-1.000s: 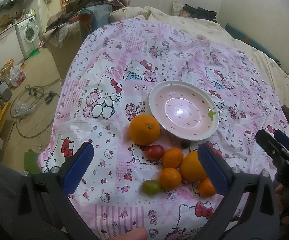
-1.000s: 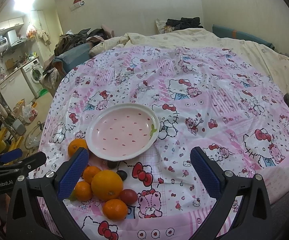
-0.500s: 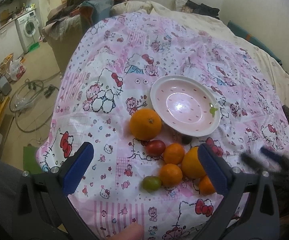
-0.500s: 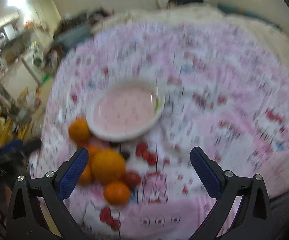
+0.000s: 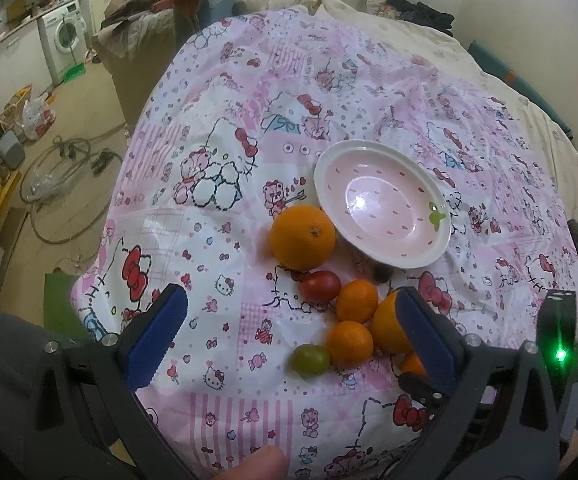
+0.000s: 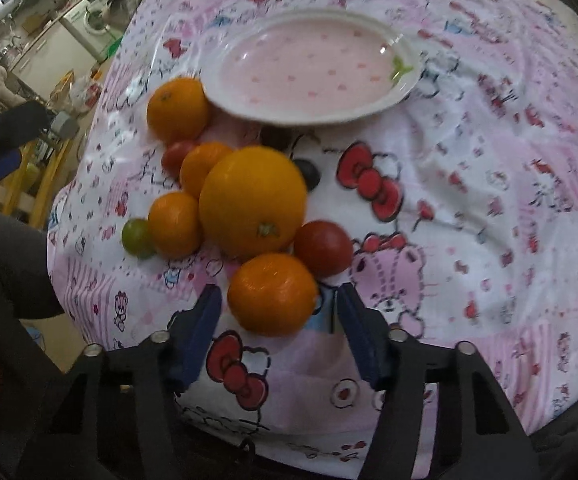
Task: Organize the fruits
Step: 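Grasp a small mandarin from the fruit cluster with the right tool, then carry the mandarin toward the white plate with right while left grasps a large orange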
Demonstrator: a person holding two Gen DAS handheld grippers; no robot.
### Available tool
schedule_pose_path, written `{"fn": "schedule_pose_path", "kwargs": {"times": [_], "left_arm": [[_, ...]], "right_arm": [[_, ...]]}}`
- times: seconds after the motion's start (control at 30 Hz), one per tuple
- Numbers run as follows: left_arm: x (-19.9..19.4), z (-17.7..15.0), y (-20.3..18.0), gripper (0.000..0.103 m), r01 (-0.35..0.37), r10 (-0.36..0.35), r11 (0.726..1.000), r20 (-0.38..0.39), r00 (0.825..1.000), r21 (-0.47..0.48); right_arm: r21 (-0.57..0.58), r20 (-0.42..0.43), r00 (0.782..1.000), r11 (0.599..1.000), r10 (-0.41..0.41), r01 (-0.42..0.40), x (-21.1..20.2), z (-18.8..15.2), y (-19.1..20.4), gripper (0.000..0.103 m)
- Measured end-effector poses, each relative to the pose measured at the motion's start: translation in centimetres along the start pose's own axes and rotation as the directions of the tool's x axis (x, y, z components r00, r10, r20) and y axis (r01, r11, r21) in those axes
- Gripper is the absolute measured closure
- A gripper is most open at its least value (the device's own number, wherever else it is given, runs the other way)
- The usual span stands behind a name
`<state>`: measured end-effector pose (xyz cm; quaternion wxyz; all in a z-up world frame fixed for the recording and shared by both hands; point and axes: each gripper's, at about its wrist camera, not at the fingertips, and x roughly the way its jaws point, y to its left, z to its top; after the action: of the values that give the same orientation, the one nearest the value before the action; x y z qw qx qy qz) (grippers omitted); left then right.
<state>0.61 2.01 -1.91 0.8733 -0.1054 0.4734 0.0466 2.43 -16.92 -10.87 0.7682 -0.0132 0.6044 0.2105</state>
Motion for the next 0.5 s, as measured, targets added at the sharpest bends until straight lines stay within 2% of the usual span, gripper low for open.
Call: {"fn": "schedule_pose_path", "kwargs": {"times": [0.07,0.3,0.4,0.5], "left_arm": [[0.1,0.0,0.0,0.000,-0.003,0.003,1.000,-0.005,1.000,-0.002],[0.6,0.4,1.4,0.000,-0.040,0.038,0.998,-0.030,0.999,-0.042],[1.1,0.2,1.9,0.000,-0.055,0.053,0.997,-0.050,0.997,-0.055],[1.6,-0.1,1.5,0.000,-0.059,0.057,0.998,-0.078,0.995,-0.027]], "right_arm": [[0.003,-0.003,1.000,1.000,0.005,-0.005,0.2,0.1,0.1,0.056],[0.014,0.038,0.997,0.998,0.067,-0.068,-1.3,-0.1,-0.3,0.058],[0.040,0.108,0.989,0.994,0.097,-0.102,-3.1,-0.1,-0.8,0.058],[0.086,0.228,0.972,0.994,0.050,-0.071,-5.5,0.2,-1.8,0.058]]}}
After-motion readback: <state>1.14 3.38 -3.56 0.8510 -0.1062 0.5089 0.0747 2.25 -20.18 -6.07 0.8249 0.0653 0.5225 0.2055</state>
